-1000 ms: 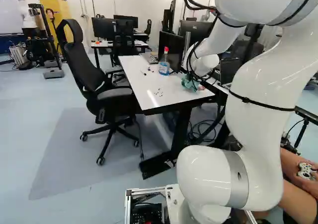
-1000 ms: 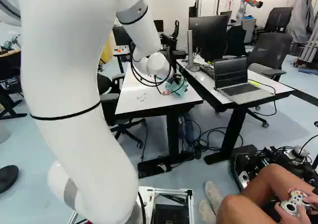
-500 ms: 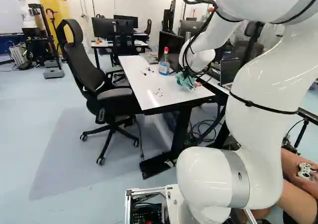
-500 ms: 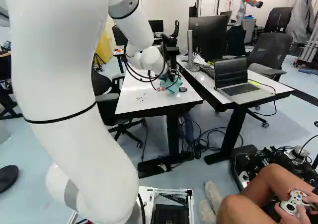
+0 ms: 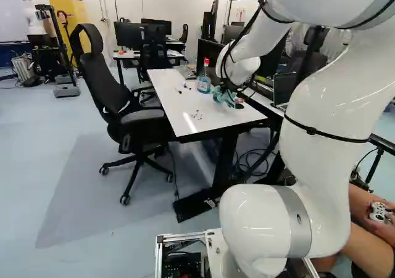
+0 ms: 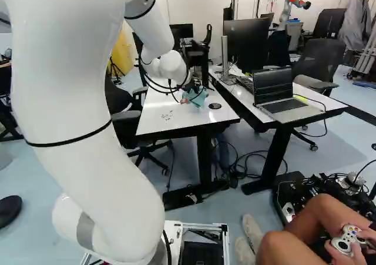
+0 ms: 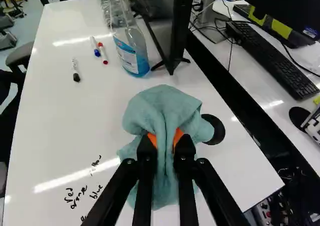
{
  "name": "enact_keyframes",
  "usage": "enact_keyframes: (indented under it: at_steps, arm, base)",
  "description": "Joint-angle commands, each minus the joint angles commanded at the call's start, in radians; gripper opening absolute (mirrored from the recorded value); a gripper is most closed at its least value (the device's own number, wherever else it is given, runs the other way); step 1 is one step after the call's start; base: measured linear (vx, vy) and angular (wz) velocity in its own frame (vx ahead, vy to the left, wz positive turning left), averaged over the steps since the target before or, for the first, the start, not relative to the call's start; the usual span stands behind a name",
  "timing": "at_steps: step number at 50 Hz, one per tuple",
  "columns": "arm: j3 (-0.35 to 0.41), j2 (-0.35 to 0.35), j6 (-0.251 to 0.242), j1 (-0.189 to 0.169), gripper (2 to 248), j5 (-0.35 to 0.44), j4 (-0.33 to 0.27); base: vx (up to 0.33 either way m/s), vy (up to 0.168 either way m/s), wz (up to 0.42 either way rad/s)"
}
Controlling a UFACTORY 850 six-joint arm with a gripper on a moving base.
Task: Clean the table with the green towel
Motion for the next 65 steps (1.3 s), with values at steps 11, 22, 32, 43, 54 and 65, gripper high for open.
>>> enact_keyframes:
  at_steps: [11, 22, 32, 43, 54, 65]
  arm:
    - [-0.012, -0.011, 0.000, 0.030, 50, 0.000, 0.000]
    - [-0.024, -0.022, 0.000, 0.059, 50, 0.000, 0.000]
    - [-0.036, -0.033, 0.000, 0.084, 50, 0.004, 0.000]
    - [-0.040, -0.053, 0.000, 0.100, 50, 0.016, 0.000]
    - [-0.042, -0.078, 0.000, 0.103, 50, 0.016, 0.000]
    - [-0.045, -0.104, 0.000, 0.103, 50, 0.016, 0.000]
  base:
    - [0.000, 0.000, 0.000]
    - [0.000, 0.000, 0.000]
    - [0.000, 0.000, 0.000]
    - [0.000, 0.000, 0.000]
    - [0.000, 0.000, 0.000]
    - [0.000, 0.000, 0.000]
